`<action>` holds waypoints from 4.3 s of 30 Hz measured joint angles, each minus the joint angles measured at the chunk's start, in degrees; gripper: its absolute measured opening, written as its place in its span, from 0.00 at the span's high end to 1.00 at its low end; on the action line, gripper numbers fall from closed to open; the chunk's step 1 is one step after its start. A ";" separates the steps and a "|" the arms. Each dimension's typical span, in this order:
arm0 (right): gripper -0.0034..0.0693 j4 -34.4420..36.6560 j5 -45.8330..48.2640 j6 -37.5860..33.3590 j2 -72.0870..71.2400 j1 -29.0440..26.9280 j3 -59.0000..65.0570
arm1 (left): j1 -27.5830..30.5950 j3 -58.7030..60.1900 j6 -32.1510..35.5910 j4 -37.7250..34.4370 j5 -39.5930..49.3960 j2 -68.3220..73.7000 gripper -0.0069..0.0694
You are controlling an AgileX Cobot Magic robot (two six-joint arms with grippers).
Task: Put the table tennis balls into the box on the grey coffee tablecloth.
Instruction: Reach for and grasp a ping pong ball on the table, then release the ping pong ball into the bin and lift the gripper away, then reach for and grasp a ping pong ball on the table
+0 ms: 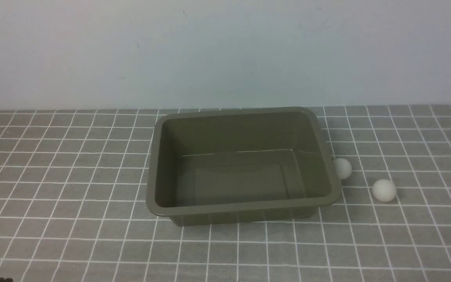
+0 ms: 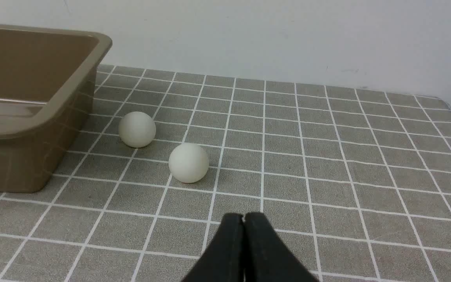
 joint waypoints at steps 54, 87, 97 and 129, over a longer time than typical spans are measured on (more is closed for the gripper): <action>0.97 16.70 16.45 3.55 33.11 0.63 -36.47 | 0.00 0.00 0.00 0.01 0.05 0.00 0.92; 0.11 18.35 28.55 -7.66 110.73 0.65 -76.87 | 0.00 0.00 0.00 -0.03 0.05 0.00 0.92; 0.49 17.68 29.84 -7.66 116.88 0.65 -78.42 | 0.00 0.00 0.00 -0.03 0.05 0.00 0.92; 0.17 9.71 40.01 -2.25 110.38 9.94 -95.15 | -0.06 0.00 0.00 -0.03 0.05 0.00 0.92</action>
